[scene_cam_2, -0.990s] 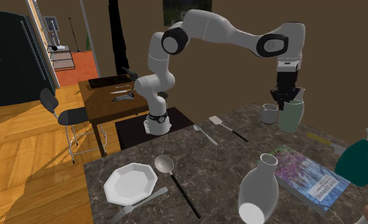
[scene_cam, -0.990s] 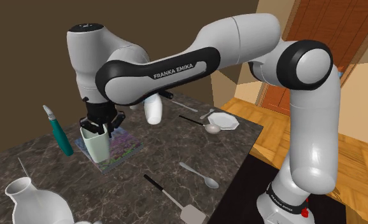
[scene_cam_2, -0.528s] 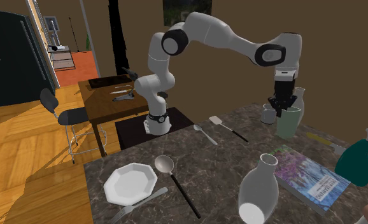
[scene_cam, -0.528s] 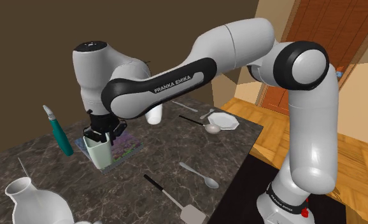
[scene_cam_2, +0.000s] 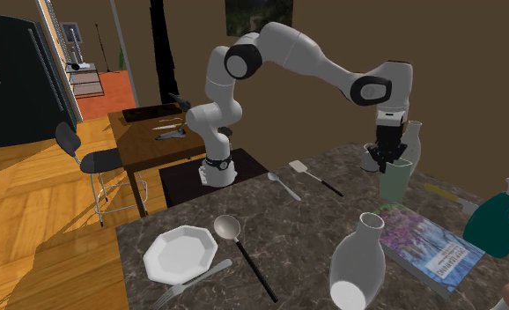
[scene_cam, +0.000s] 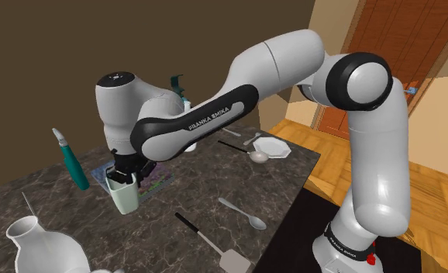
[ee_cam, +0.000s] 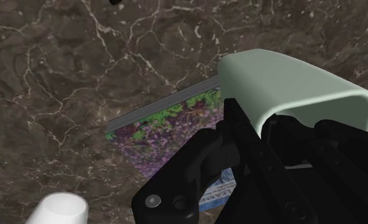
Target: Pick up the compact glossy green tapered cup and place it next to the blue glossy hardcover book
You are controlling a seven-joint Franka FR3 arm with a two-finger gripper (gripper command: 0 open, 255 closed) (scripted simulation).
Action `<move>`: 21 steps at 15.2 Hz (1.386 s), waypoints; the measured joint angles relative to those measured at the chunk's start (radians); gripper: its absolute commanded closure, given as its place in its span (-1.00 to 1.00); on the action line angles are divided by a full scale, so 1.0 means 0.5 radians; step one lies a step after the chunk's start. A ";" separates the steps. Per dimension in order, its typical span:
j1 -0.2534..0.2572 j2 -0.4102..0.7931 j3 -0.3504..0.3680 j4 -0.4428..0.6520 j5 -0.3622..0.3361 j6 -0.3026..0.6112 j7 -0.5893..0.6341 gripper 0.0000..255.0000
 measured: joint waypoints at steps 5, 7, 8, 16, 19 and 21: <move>0.008 0.015 -0.009 -0.029 -0.028 0.056 0.027 1.00; 0.006 0.015 -0.009 -0.030 -0.029 0.057 0.026 1.00; 0.004 0.015 -0.009 -0.030 -0.028 0.058 0.024 1.00; 0.009 0.034 -0.013 -0.030 -0.032 0.058 0.027 -1.00; -0.005 -0.038 0.019 -0.001 0.022 -0.030 0.000 -1.00; -0.013 -0.086 0.039 0.034 0.060 -0.102 -0.024 -1.00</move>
